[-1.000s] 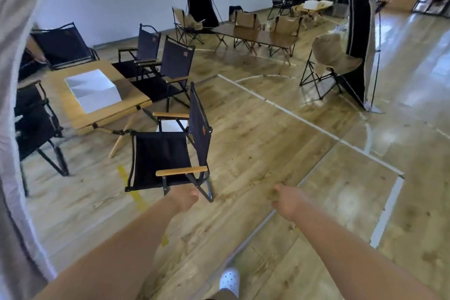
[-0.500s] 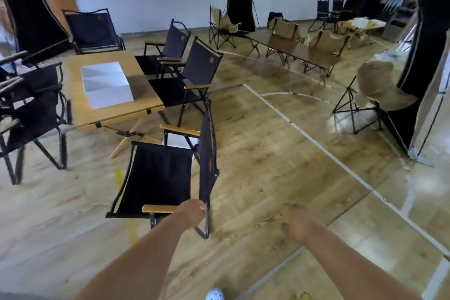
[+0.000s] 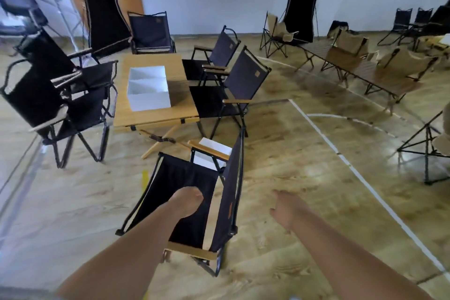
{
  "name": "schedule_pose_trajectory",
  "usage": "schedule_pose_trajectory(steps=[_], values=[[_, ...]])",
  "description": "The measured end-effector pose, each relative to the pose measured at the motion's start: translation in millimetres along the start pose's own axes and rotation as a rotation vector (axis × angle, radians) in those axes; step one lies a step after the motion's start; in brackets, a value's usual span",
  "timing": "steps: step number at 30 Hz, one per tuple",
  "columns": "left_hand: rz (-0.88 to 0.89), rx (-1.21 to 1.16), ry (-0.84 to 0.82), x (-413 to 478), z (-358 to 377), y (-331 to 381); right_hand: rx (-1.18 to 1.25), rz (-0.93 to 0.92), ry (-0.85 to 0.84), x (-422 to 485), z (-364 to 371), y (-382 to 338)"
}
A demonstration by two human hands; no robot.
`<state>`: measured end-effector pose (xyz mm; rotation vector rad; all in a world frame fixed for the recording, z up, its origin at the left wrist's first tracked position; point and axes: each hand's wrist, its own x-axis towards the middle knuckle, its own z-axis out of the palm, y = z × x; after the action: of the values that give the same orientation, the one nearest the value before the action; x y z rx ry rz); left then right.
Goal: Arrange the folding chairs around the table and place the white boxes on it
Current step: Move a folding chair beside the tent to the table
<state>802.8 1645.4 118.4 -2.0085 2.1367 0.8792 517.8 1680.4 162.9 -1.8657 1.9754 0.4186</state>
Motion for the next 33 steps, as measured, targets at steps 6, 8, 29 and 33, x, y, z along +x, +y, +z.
schedule_pose_trajectory(steps=[6, 8, 29, 33], values=[[-0.165, -0.108, -0.023, 42, 19, -26, -0.075, -0.190, 0.015, 89, -31, -32], [-0.197, -0.098, -0.031, 57, 23, -23, -0.105, -0.285, 0.017, 125, -39, -37], [-0.784, -0.587, -0.029, 146, 101, 131, -0.795, -0.876, -0.192, 347, -72, -32], [-0.807, -0.548, -0.090, 152, 101, 144, -0.874, -0.928, -0.156, 359, -67, -29]])
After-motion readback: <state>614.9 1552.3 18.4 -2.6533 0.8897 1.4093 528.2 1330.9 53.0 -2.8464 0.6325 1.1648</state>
